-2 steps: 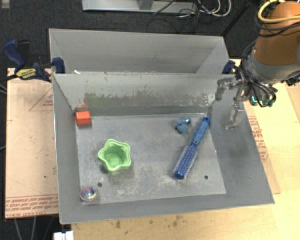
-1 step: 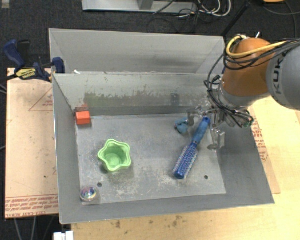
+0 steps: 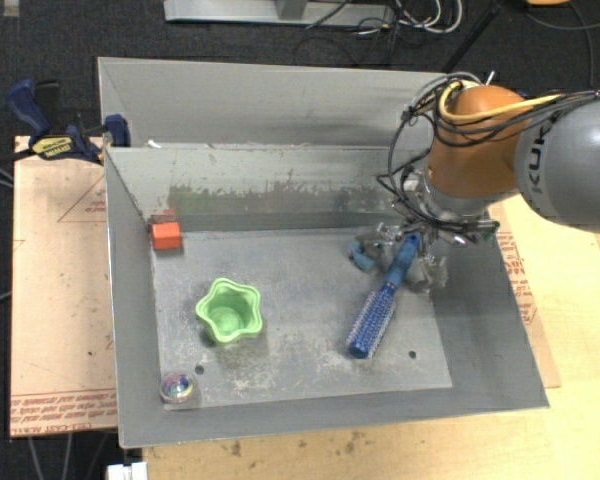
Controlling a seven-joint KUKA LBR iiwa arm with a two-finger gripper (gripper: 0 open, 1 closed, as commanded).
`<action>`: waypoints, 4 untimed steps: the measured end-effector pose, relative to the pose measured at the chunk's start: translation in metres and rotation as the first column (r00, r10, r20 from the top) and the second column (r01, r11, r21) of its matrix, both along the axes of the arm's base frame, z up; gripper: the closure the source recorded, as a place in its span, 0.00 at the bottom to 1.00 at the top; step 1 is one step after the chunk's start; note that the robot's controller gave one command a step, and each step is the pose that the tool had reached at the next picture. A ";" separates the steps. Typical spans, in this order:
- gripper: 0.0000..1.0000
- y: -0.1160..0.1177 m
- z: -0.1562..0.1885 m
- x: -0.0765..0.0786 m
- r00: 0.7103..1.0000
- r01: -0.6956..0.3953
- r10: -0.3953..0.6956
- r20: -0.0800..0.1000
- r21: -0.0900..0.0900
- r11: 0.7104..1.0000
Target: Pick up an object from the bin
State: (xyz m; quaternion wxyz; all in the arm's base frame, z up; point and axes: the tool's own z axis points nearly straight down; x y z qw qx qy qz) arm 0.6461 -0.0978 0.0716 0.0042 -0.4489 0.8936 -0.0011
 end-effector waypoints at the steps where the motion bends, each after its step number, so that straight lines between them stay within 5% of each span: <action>1: 1.00 0.000 -0.002 -0.002 1.000 0.001 -0.001 -0.006 0.001 1.000; 2: 1.00 0.015 -0.002 -0.027 0.806 -0.592 0.592 -0.003 -0.002 0.806; 3: 1.00 -0.025 0.128 -0.067 0.806 -0.592 0.592 -0.003 -0.007 0.806; 4: 1.00 -0.028 0.246 -0.089 0.768 -0.641 0.641 -0.002 -0.008 0.768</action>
Offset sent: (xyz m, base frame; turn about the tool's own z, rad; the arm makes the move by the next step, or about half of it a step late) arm 0.0000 0.0000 0.0000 0.0000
